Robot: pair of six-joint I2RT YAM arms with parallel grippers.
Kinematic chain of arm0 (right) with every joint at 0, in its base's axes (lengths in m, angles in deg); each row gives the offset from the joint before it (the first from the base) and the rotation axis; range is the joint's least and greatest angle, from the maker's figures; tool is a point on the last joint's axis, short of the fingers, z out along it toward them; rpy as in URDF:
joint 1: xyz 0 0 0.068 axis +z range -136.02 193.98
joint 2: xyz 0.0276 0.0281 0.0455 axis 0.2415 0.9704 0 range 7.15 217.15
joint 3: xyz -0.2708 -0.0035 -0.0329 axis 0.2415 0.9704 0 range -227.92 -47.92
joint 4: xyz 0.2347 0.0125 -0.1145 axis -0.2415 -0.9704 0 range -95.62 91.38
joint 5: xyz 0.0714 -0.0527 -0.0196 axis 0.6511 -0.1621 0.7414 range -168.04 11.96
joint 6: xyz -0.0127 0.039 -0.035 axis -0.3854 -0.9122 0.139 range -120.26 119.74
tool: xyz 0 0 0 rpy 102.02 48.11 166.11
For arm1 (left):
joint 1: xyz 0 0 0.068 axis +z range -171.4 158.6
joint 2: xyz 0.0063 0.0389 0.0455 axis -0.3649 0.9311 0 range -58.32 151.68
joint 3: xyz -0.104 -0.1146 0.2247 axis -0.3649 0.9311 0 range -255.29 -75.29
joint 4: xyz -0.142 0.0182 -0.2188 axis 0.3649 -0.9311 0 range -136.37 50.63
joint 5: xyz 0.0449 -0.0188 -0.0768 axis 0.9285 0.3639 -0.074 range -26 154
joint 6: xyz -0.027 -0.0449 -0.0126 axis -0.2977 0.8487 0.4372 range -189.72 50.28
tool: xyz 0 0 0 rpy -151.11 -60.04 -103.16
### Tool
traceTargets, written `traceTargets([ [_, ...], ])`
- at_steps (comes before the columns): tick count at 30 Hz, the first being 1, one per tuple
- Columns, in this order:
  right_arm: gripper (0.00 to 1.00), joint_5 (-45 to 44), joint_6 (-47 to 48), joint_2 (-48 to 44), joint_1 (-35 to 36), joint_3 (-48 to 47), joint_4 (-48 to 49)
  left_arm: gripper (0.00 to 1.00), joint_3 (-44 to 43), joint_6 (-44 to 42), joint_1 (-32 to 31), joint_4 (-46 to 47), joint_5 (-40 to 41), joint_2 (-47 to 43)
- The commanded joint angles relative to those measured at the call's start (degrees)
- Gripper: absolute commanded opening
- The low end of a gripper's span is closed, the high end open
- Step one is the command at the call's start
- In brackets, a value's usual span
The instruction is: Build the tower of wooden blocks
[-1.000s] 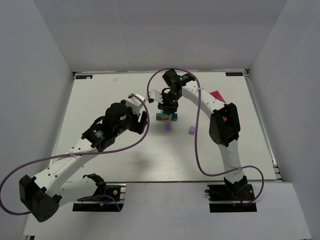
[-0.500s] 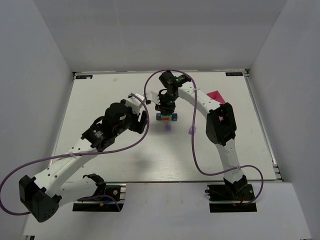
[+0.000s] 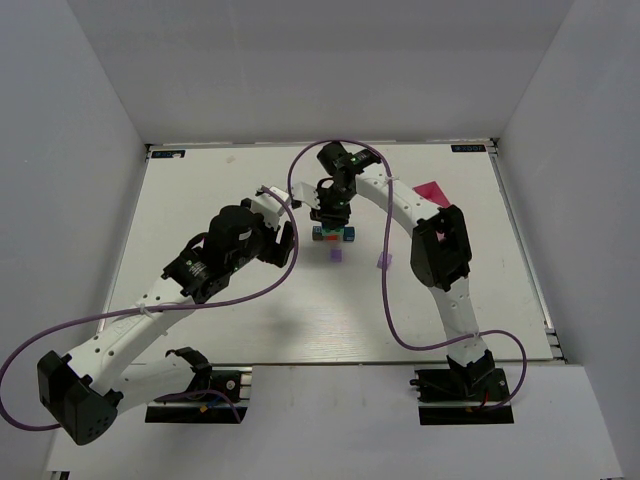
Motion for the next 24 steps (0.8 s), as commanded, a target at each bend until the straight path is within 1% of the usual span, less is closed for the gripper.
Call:
traceTargets([
  [1,0.00,-0.2,0.9,0.6,0.2,-2.5,0.6,0.82,0.4,-0.2,0.4,0.3,0.8,-1.7],
  [24,0.00,-1.2,0.8,1.4,0.2,-2.6,2.1,0.82,0.4,-0.2,0.4,0.3,0.8,-1.7],
])
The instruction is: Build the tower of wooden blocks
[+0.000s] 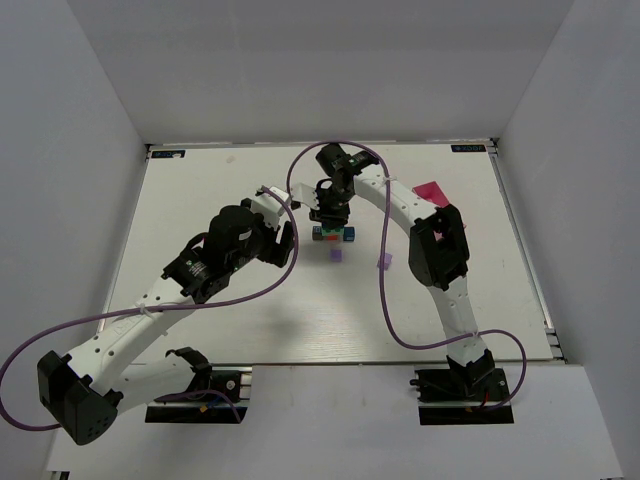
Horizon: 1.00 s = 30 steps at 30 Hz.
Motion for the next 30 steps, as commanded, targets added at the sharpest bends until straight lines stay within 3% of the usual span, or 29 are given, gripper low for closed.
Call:
traceTargets([
  [1,0.00,0.0,0.6,0.3,0.2,-2.4,0.8,0.82,0.4,-0.2,0.4,0.3,0.8,-1.7],
  [6,0.00,0.0,0.6,0.5,0.3,-2.3,0.6,0.82,0.4,-0.2,0.4,0.3,0.8,-1.7],
  [30,0.30,0.0,0.1,0.1,0.5,-1.2,1.5,0.82,0.4,-0.2,0.4,0.3,0.8,-1.7],
])
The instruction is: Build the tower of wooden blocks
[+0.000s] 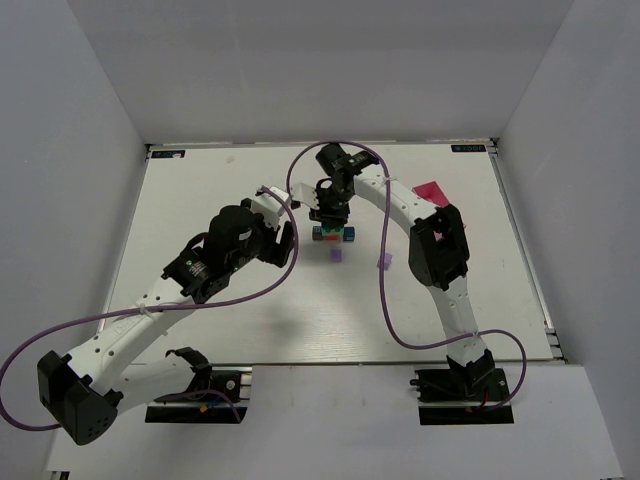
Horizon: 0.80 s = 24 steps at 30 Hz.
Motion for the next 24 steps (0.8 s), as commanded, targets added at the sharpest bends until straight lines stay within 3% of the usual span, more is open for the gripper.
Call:
traceTargets([
  [1,0.34,0.0,0.2,0.1,0.3,-1.1,1.1,0.82,0.4,-0.2,0.4,0.3,0.8,-1.7],
  [10,0.38,-0.2,0.1,-0.2,0.5,-0.7,1.4,0.82,0.4,-0.2,0.4,0.3,0.8,-1.7],
  [24,0.37,-0.6,0.3,-0.2,0.5,-0.4,1.1,0.82,0.4,-0.2,0.4,0.3,0.8,-1.7],
])
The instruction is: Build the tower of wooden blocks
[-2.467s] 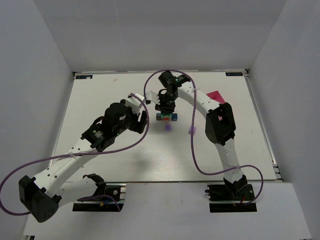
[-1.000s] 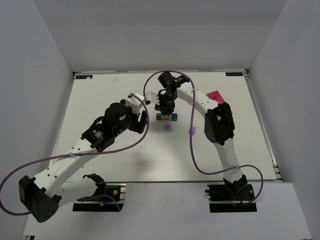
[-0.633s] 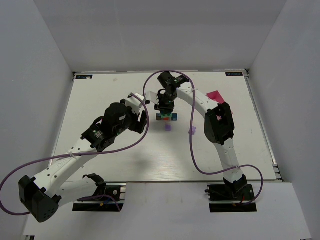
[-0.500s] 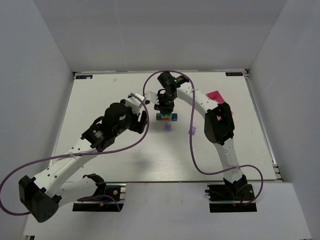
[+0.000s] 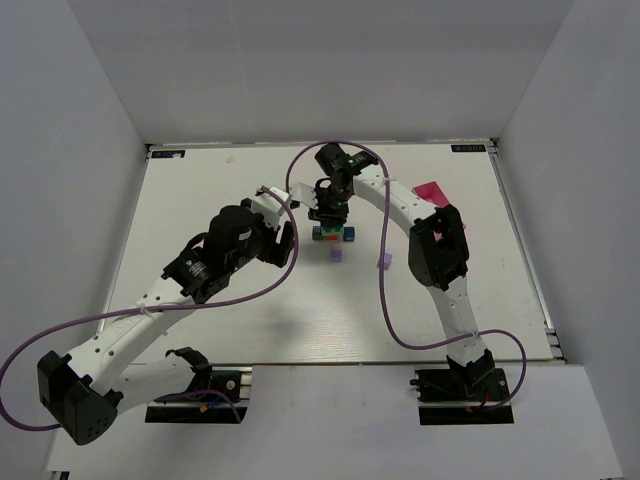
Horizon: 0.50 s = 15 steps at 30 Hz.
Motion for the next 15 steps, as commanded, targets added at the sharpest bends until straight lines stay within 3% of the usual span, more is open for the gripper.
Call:
traceTargets([
  [1,0.37,-0.2,0.3,-0.2,0.5,-0.5,-0.1,0.82,0.4,-0.2,0.4,0.3,0.8,-1.7],
  [15,0.36,-0.4,0.4,-0.2,0.5,-0.3,-1.0,0.82,0.4,-0.2,0.4,0.3,0.8,-1.7],
])
